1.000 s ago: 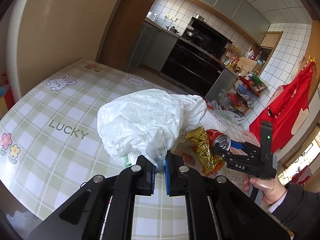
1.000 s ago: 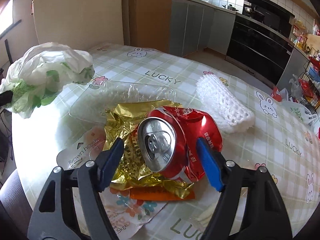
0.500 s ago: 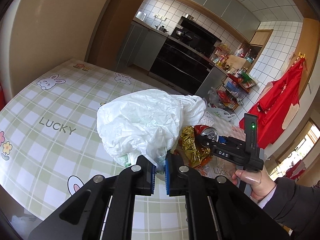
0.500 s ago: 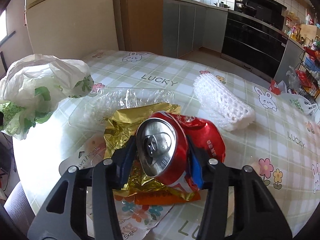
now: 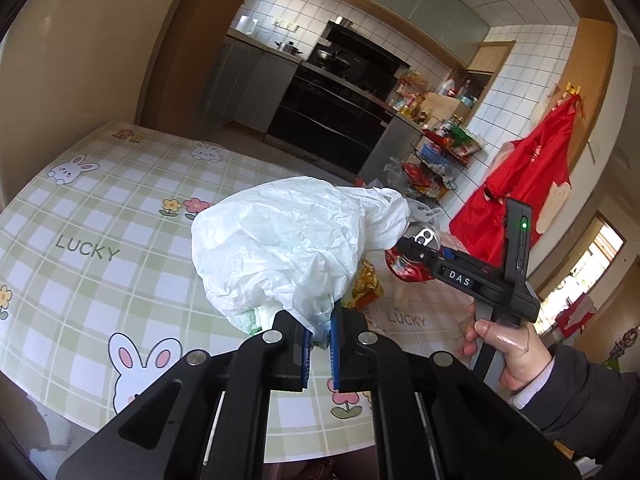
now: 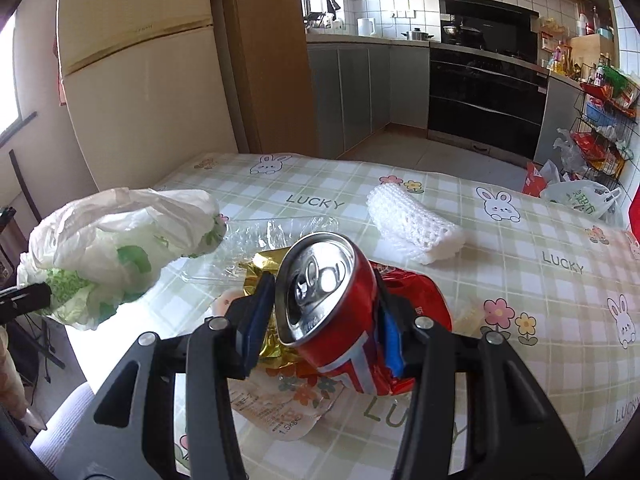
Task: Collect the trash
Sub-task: 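Lift the white bag and red can and carry both toward the bin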
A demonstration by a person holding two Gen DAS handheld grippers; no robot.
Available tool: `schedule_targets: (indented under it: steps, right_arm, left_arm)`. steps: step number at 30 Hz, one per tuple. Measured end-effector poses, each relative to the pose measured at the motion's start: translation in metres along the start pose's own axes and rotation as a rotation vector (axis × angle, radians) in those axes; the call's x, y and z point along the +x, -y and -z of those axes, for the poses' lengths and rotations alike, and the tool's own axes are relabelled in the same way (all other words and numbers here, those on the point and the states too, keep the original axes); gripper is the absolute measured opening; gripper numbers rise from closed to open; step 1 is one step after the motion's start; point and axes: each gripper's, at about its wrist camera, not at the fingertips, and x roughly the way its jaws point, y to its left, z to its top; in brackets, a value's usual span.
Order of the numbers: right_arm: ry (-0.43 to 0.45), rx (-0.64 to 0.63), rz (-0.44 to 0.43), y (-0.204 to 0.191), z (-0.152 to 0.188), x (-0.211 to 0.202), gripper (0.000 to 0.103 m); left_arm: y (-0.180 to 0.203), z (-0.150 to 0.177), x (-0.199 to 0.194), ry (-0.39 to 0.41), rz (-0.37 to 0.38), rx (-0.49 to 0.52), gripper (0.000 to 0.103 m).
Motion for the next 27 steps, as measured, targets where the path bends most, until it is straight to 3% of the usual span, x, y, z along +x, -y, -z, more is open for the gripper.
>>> schedule_targets:
  steps: [9, 14, 21, 27]
  right_arm:
    - [0.122, 0.097, -0.035, -0.008, 0.015, -0.101, 0.049]
    - [0.148, 0.135, -0.048, -0.013, 0.033, -0.148, 0.049]
    - [0.183, 0.155, -0.033, -0.024, 0.059, -0.207, 0.049]
    - [0.216, 0.161, -0.026, -0.027, 0.074, -0.239, 0.049]
  left_arm:
    - [0.045, 0.025, -0.016, -0.096, 0.123, 0.080, 0.007]
    - [0.076, 0.044, -0.032, -0.157, 0.196, 0.155, 0.008]
    - [0.108, 0.073, -0.047, -0.274, 0.234, 0.255, 0.008]
    - [0.128, 0.093, -0.047, -0.357, 0.218, 0.329, 0.008]
